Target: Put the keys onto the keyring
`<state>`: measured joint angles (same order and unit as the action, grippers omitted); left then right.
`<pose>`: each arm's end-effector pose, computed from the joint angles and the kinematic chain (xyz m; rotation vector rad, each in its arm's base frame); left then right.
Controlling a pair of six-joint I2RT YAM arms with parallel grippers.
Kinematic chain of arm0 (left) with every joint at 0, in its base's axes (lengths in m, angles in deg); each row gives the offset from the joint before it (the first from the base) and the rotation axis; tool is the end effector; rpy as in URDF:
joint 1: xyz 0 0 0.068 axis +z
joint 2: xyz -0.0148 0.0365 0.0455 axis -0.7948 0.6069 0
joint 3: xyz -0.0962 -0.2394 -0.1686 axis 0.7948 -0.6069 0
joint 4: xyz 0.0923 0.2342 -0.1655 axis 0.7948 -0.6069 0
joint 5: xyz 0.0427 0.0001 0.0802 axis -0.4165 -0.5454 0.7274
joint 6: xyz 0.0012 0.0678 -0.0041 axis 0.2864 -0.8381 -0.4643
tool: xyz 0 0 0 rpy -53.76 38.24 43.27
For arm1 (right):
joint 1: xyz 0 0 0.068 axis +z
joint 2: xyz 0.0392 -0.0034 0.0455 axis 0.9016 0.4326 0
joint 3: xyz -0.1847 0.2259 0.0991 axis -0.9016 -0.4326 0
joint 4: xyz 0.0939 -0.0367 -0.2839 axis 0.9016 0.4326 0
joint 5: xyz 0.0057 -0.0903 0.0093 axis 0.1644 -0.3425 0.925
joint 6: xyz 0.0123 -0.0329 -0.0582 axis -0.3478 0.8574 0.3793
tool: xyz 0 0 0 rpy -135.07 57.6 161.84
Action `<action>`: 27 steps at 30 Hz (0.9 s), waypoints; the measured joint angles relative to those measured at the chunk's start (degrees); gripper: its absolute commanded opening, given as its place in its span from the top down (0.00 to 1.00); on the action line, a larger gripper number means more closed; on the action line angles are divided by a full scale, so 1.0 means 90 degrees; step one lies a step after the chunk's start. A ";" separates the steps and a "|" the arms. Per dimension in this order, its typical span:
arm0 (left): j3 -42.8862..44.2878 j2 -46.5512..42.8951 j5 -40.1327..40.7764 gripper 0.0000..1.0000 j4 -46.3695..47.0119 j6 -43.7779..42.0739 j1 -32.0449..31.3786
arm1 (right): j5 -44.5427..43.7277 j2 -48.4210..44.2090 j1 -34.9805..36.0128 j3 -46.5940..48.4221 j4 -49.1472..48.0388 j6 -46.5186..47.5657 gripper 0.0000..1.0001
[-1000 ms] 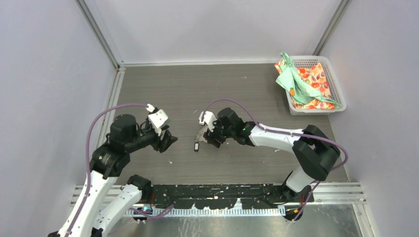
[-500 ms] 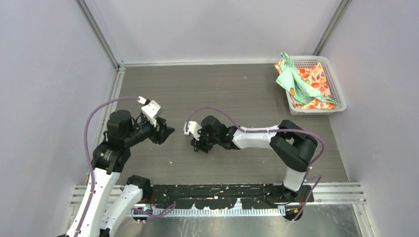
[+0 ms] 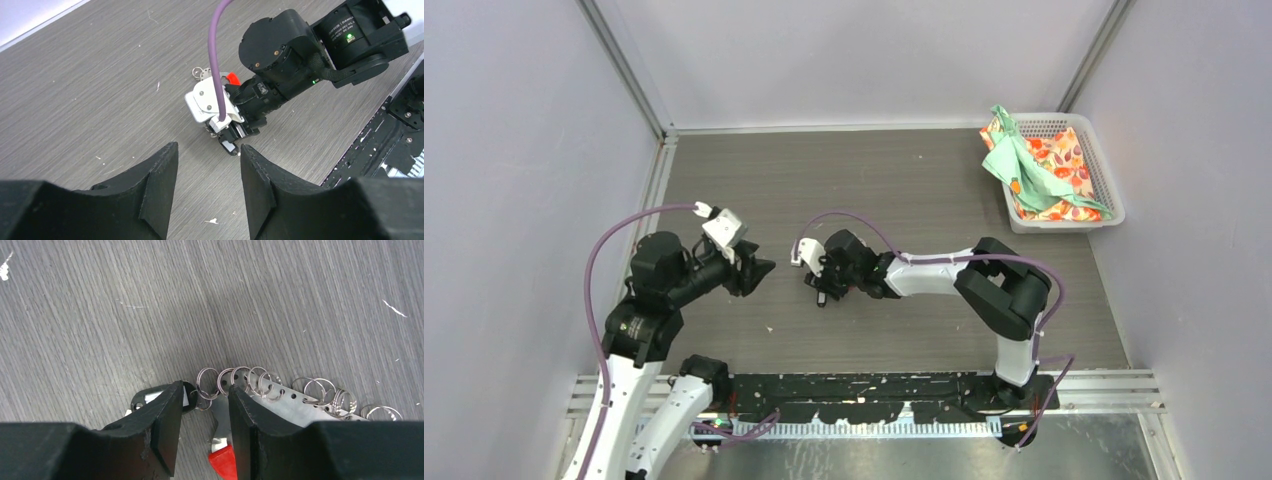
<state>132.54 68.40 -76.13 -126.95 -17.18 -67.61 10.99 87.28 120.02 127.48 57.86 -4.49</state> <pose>0.1296 -0.0618 0.3878 0.6809 1.7835 -0.5799 0.2441 0.3700 0.1498 -1.4468 1.8009 0.4921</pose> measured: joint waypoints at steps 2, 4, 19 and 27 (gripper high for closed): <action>0.0000 -0.0017 -0.0005 0.50 0.0000 0.0010 0.0000 | -0.0022 0.0080 0.0000 0.0034 0.0000 0.0000 0.57; 0.0000 -0.0032 -0.0005 0.51 0.0000 0.0015 0.0000 | -0.0041 0.0095 0.0000 0.0046 0.0002 -0.0002 0.61; -0.0097 -0.0408 -0.0466 0.50 -0.0058 -0.0374 0.0002 | -0.0408 0.0136 0.0000 0.0223 0.0051 -0.0270 0.99; -0.0750 -0.0661 -0.0624 0.50 -0.0270 -0.0996 0.0002 | -0.0413 0.0131 -0.0029 0.0223 0.0175 -0.0459 0.26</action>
<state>125.78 62.46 -81.74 -129.38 -26.14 -67.59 7.28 88.46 119.76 129.50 59.44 -8.62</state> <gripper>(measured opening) 0.503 0.475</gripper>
